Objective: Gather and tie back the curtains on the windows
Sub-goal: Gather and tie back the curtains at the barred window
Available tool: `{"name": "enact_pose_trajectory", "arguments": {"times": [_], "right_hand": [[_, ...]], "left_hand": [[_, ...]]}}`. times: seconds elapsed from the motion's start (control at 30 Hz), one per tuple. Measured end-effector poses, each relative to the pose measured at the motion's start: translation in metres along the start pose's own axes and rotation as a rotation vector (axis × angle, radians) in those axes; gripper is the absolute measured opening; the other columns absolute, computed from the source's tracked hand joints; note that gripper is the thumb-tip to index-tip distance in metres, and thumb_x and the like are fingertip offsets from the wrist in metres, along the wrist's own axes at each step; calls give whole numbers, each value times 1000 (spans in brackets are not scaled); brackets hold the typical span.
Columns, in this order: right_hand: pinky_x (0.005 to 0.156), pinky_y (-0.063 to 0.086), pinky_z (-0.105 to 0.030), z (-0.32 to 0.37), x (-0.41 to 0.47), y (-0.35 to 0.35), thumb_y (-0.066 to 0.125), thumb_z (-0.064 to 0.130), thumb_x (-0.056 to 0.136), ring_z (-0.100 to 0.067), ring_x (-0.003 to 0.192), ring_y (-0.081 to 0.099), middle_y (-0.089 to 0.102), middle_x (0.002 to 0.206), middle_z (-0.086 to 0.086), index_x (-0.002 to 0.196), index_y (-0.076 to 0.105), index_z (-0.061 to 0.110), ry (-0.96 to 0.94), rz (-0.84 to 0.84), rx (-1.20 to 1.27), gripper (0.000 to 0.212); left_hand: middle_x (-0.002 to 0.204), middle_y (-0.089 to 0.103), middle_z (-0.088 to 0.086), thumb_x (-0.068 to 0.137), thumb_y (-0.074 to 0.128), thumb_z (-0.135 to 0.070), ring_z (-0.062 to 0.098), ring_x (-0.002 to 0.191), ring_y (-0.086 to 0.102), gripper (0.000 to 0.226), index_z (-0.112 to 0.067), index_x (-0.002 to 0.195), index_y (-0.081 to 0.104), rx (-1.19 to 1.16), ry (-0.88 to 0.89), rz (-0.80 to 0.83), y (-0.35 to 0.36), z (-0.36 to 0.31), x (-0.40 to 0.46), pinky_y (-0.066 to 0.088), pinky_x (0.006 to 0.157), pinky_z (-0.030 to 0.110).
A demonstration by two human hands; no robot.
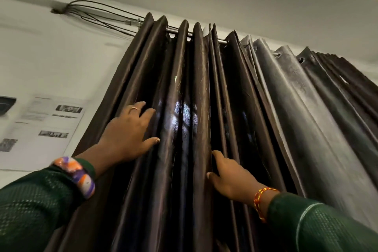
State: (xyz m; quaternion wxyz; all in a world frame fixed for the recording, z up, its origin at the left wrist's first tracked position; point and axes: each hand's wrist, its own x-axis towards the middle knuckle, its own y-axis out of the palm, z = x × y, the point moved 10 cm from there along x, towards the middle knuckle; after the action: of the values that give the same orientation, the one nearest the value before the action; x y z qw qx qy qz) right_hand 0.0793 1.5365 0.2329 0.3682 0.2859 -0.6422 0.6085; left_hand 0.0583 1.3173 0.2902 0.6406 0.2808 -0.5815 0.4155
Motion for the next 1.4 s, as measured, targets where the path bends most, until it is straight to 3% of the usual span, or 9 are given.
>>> {"name": "enact_pose_trajectory", "arguments": {"times": [0.13,0.3,0.57,0.7,0.8,0.9,1.07,1.3,1.4], "right_hand": [[109,31,-49,-22,6,7,43,33,95,-29,145,14,8,159,-8,145,24,22,-58,-44,-125,55],[111,25,-55,-46,11,18,44,34,95,-38,145,-9,-14,158,-9,140,34,31,-18,-89,-96,47],[105,36,-50,-71,36,33,56,29,90,-37,145,-11,-36,150,-12,148,7,36,20,-253,186,77],[97,45,-39,-100,49,37,47,2,86,-34,131,41,-21,157,-1,149,13,30,-9,-315,207,77],[102,40,-33,-137,60,33,41,-9,80,-30,127,47,18,157,-4,146,30,19,0,-380,231,72],[102,32,-19,-190,66,25,42,-15,78,-28,125,51,54,134,-15,135,48,4,6,-458,354,60],[113,16,-24,-265,73,12,42,-13,81,-26,138,34,39,146,-16,144,34,7,105,-476,316,66],[108,26,-24,-322,68,-27,40,-5,88,-27,129,44,48,138,-14,140,41,12,128,-553,298,55],[106,33,-29,-352,67,-47,41,-6,86,-30,125,48,51,134,-16,141,42,9,148,-546,262,56]], "left_hand": [[141,36,0,83,57,-50,19,130,35,58,-27,134,42,-137,45,72,10,-58,19,42,101,38],[133,44,8,80,64,-45,24,121,46,53,-28,128,49,-289,-29,276,58,-102,35,42,101,34],[153,-25,9,82,59,-48,34,142,-16,66,-38,140,30,119,113,178,99,-153,30,19,112,55],[157,5,8,86,53,-38,30,143,-2,51,-23,134,45,291,199,161,120,-165,39,19,113,54],[141,39,10,85,52,-35,32,133,25,43,-18,124,52,393,63,173,133,-153,49,26,106,51],[133,46,13,83,52,-29,37,126,31,42,-16,123,52,517,-129,198,146,-139,53,20,107,59],[140,39,18,87,47,-33,40,131,26,45,-14,128,48,506,-146,126,164,-161,68,9,106,68],[131,50,5,93,38,-35,37,139,21,44,-19,134,38,128,-102,39,175,-254,99,-4,108,64],[151,22,21,99,32,-16,38,143,7,47,-5,144,23,81,-158,-33,166,-295,109,-2,114,52]]}}
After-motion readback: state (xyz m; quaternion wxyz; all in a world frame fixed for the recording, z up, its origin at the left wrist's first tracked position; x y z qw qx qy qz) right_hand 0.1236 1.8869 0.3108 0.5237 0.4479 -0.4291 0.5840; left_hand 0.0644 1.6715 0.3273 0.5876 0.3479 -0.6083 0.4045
